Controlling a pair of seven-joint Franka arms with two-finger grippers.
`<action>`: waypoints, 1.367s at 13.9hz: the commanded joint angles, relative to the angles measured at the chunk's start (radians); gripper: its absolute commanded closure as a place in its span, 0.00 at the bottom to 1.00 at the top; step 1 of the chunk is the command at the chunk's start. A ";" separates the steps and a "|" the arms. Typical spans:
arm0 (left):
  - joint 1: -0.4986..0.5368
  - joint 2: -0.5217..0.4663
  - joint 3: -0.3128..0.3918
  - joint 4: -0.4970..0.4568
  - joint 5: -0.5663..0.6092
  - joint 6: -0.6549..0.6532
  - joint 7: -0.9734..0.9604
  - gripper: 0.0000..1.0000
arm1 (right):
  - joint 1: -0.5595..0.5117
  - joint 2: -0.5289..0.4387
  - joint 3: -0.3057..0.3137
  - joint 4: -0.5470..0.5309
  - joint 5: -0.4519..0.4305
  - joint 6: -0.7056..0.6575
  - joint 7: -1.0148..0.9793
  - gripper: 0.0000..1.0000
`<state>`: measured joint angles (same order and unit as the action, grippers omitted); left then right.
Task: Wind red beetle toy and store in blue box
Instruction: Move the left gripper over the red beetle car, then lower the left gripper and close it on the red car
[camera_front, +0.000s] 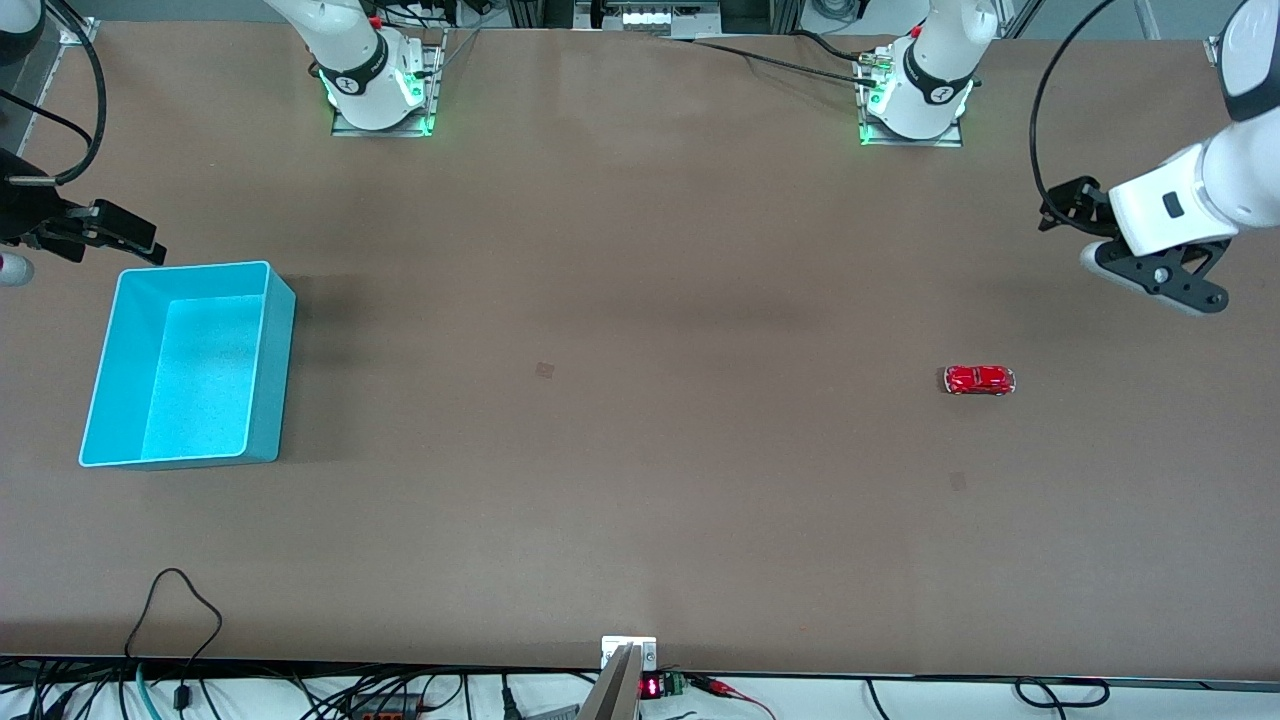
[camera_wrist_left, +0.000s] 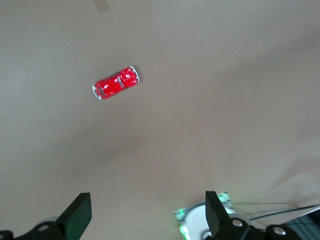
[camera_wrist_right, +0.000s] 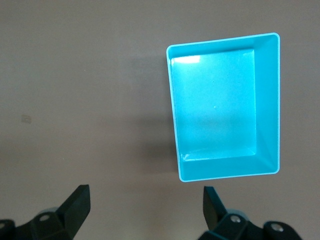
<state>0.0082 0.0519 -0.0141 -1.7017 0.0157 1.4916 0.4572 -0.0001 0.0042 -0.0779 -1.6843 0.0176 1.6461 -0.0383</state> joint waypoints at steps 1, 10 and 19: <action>0.044 -0.017 -0.003 -0.105 0.016 0.125 0.162 0.00 | -0.001 -0.013 0.003 -0.002 -0.015 -0.009 0.011 0.00; 0.088 0.135 -0.001 -0.314 0.079 0.726 0.821 0.00 | -0.001 -0.010 0.001 -0.002 -0.013 -0.008 0.011 0.00; 0.124 0.330 -0.018 -0.323 0.073 0.838 1.040 0.00 | -0.005 -0.007 0.001 -0.002 -0.005 -0.002 0.012 0.00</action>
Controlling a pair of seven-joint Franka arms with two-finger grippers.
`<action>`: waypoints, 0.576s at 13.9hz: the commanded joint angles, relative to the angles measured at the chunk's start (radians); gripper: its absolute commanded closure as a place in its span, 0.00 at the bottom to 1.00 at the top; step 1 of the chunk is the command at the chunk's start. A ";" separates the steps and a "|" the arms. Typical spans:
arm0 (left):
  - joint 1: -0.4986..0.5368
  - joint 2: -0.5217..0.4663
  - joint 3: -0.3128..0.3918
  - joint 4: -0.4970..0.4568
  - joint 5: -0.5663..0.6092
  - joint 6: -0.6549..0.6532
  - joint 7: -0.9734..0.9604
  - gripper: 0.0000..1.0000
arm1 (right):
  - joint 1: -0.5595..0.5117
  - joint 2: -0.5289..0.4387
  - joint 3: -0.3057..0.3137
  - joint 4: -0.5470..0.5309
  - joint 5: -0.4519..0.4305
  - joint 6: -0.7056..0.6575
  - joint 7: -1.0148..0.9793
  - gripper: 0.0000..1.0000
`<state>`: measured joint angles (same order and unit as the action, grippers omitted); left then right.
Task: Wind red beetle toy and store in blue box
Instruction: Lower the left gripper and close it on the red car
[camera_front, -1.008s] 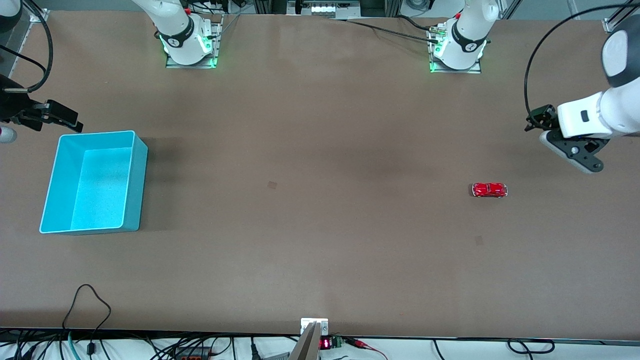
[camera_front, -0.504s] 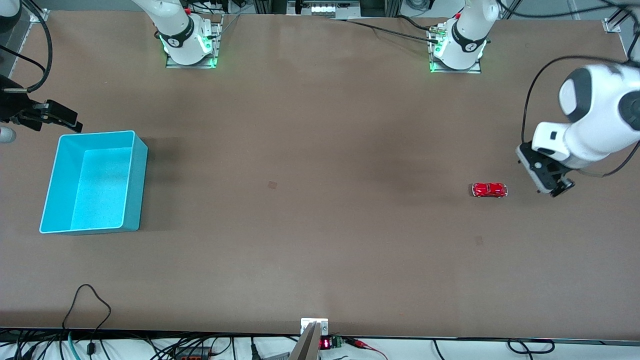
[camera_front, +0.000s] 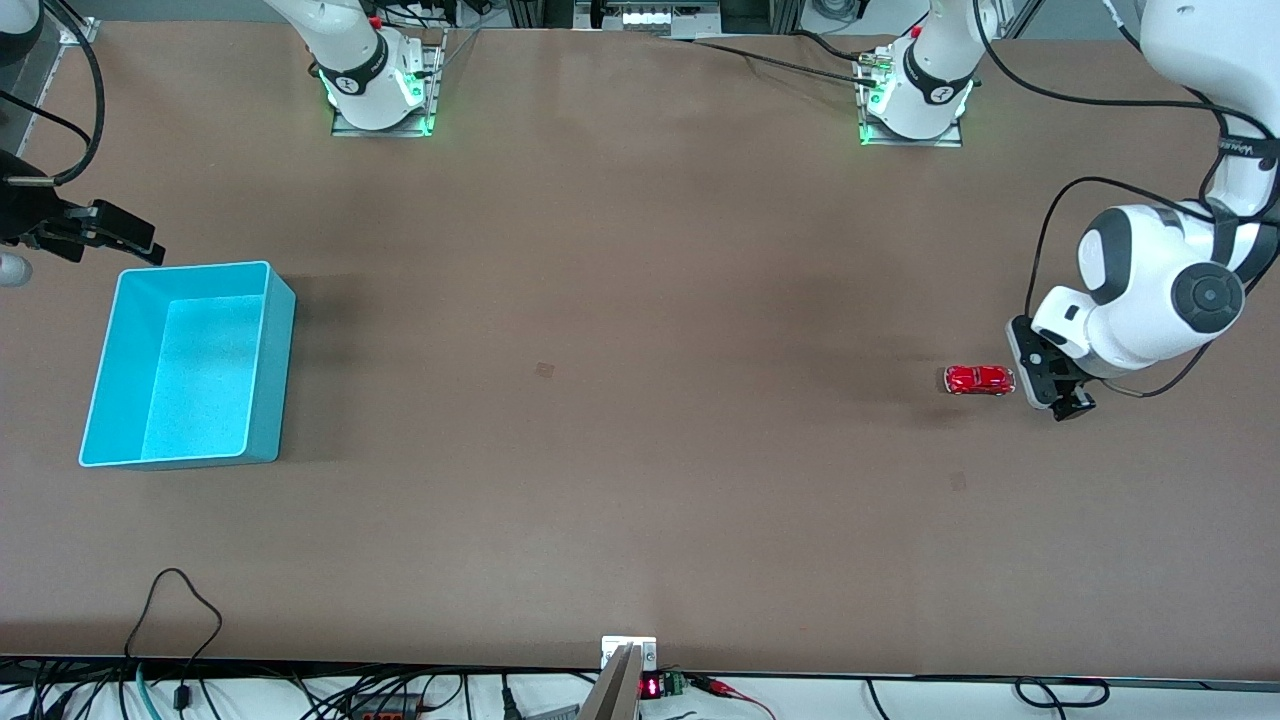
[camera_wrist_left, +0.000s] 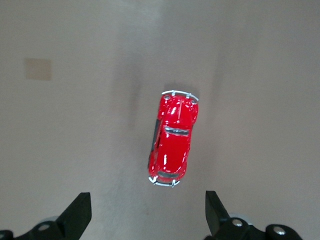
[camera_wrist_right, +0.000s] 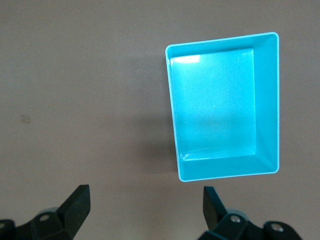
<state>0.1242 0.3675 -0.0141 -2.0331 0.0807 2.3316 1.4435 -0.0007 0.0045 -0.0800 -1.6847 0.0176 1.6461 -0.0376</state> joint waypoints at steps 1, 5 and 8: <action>0.009 0.019 -0.021 0.008 0.004 0.000 0.084 0.00 | -0.004 -0.006 0.003 -0.001 -0.005 -0.002 0.012 0.00; 0.011 0.051 -0.030 0.010 -0.007 0.021 0.138 0.03 | -0.004 -0.006 0.003 -0.001 -0.005 -0.002 0.010 0.00; 0.029 0.096 -0.033 0.005 -0.006 0.093 0.159 0.03 | -0.005 -0.006 0.003 -0.001 -0.005 0.000 0.012 0.00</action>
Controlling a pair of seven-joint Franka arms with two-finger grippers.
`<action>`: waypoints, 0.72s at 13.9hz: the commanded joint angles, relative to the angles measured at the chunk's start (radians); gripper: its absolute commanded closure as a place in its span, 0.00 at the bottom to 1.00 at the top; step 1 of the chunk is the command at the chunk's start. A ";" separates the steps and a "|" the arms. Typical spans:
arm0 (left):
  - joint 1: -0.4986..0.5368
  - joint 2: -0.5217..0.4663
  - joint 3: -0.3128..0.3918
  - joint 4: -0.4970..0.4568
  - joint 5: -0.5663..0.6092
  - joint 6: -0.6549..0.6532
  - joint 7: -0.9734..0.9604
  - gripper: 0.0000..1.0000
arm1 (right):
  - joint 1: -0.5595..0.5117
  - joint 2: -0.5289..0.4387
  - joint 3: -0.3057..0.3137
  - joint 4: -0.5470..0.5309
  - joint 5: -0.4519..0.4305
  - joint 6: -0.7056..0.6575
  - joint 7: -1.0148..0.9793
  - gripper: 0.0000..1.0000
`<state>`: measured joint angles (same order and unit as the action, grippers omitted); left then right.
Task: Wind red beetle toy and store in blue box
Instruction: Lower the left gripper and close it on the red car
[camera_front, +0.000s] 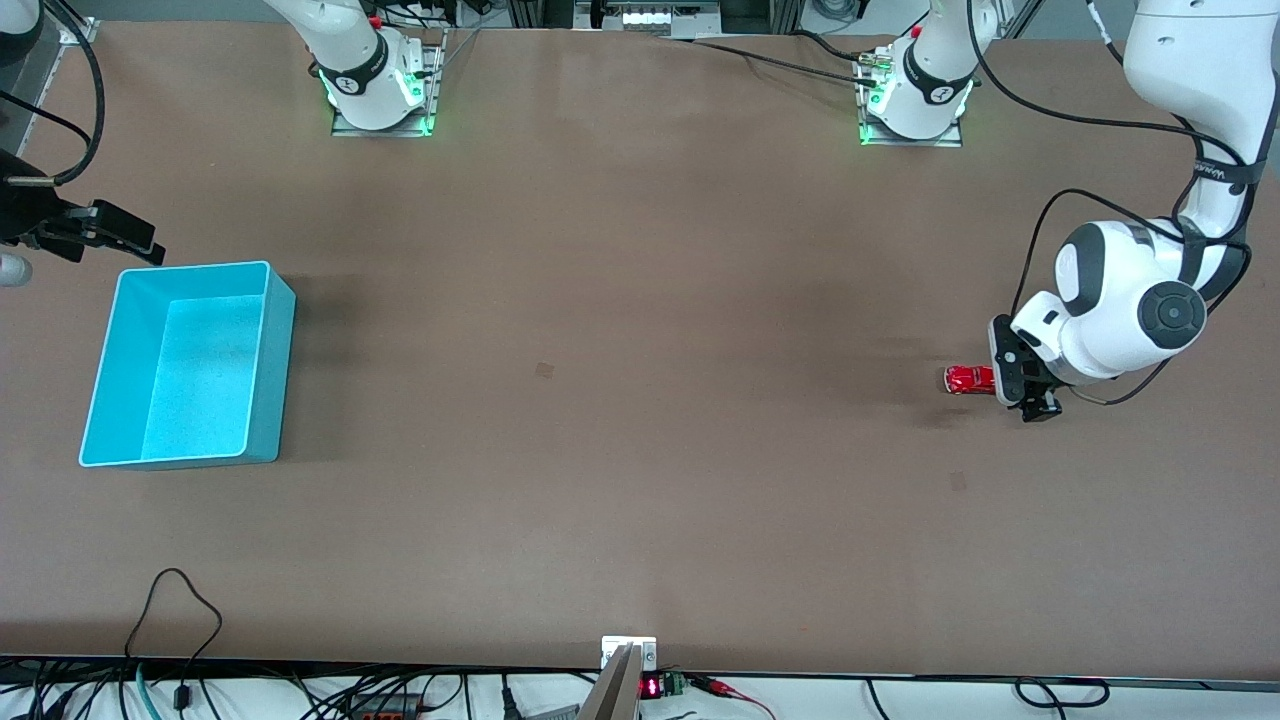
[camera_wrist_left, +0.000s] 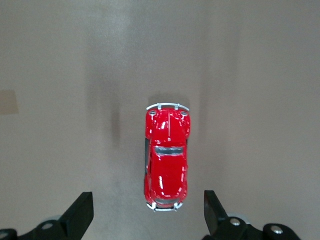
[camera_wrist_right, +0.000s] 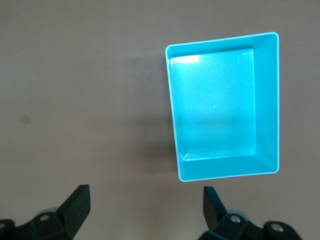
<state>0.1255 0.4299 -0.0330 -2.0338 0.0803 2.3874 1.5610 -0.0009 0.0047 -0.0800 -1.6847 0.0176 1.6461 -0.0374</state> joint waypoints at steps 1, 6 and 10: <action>0.048 0.046 -0.028 0.003 -0.007 0.048 0.044 0.04 | -0.005 -0.006 0.002 -0.001 -0.005 0.001 0.011 0.00; 0.221 0.090 -0.189 0.003 -0.005 0.053 0.086 0.20 | -0.005 -0.006 0.002 -0.001 -0.005 0.000 0.011 0.00; 0.226 0.092 -0.203 0.003 -0.005 0.050 0.093 0.26 | -0.007 -0.006 0.002 -0.001 -0.004 0.000 0.011 0.00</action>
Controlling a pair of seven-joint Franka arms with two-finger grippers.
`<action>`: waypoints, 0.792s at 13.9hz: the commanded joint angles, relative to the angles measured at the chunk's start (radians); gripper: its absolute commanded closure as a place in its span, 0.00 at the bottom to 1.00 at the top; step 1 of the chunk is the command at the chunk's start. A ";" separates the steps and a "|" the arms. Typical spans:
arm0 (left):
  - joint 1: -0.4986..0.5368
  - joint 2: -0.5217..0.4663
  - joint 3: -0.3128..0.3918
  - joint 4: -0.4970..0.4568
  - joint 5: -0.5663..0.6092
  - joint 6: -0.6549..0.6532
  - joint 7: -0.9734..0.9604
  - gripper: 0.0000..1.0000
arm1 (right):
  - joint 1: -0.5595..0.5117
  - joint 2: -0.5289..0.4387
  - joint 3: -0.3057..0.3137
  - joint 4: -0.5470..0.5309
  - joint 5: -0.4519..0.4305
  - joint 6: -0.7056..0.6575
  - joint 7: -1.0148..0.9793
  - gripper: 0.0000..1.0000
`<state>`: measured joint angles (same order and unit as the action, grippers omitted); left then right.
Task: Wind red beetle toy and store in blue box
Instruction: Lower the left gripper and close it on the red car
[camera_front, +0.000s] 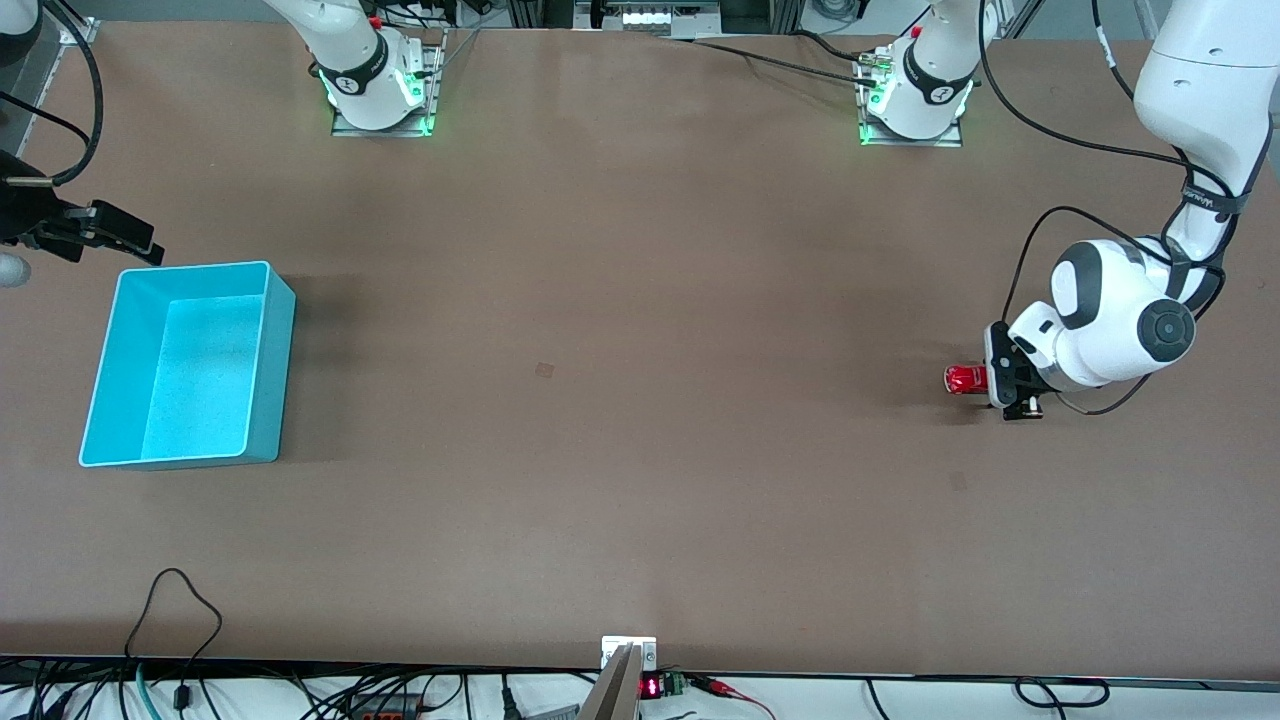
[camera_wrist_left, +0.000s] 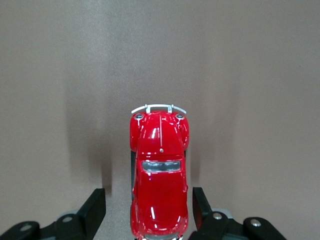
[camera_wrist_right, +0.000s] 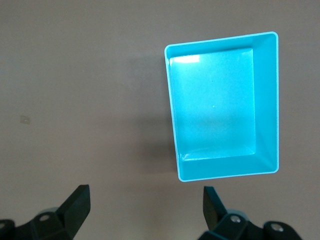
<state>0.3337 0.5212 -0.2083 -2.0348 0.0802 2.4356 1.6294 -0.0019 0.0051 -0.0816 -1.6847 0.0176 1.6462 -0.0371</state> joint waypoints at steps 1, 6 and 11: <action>0.018 0.000 -0.028 0.002 -0.005 0.002 0.024 0.33 | -0.006 -0.005 0.003 -0.001 -0.005 0.000 0.011 0.00; 0.021 -0.003 -0.043 0.004 -0.005 0.002 0.024 0.85 | -0.006 -0.004 0.003 -0.001 -0.005 0.000 0.011 0.00; 0.024 -0.001 -0.043 0.004 -0.007 -0.012 0.015 0.90 | -0.006 -0.002 0.003 -0.001 -0.004 0.003 0.011 0.00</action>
<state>0.3388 0.5209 -0.2358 -2.0340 0.0802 2.4346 1.6314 -0.0023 0.0061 -0.0817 -1.6848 0.0176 1.6465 -0.0370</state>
